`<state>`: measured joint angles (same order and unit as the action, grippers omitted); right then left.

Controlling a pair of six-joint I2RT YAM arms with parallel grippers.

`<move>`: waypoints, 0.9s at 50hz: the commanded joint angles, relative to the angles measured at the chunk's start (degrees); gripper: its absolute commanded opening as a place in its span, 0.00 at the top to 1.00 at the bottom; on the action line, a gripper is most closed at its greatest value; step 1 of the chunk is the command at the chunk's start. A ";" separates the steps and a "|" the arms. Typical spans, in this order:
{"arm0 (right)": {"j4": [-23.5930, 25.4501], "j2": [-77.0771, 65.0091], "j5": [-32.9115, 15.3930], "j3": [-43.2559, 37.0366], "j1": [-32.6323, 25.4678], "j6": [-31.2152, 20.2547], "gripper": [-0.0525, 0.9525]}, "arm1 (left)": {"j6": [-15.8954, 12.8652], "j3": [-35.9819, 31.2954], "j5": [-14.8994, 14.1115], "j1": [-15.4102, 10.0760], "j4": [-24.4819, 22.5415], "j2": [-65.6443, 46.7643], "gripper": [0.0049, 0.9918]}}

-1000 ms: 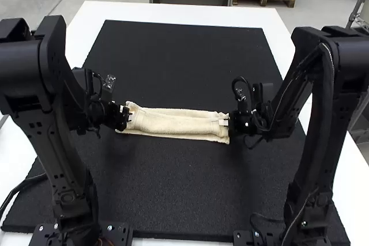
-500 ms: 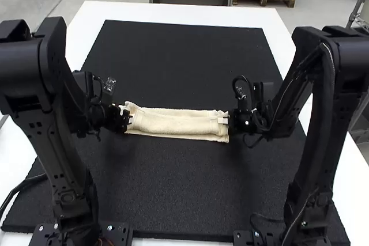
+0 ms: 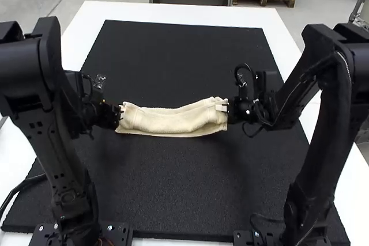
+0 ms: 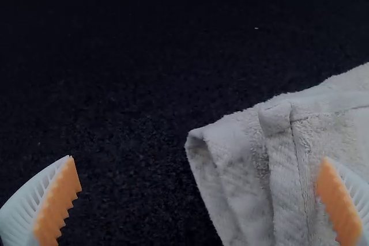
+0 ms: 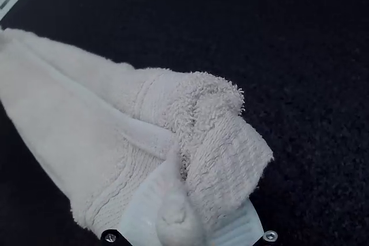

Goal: Fold the towel.

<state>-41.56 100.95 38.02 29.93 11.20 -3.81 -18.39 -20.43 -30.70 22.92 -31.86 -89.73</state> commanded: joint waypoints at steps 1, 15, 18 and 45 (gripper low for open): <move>-0.01 -1.54 2.85 1.88 2.42 0.56 0.97 | -0.24 0.12 -1.38 2.40 -0.93 -0.79 0.03; 0.08 -1.54 4.08 3.64 7.08 1.62 0.97 | -0.33 0.12 -2.09 6.17 -1.45 -0.35 0.03; 0.08 -1.54 4.17 4.08 7.87 1.62 0.97 | -0.42 0.12 -2.26 6.61 -1.54 -0.35 0.03; 1.13 -0.40 4.78 8.74 14.81 2.94 0.97 | -0.68 0.12 -6.22 12.24 -1.37 -0.27 0.03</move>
<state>-39.97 100.95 41.41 36.77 24.03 -1.89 -18.41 -20.45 -33.93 33.76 -33.01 -89.73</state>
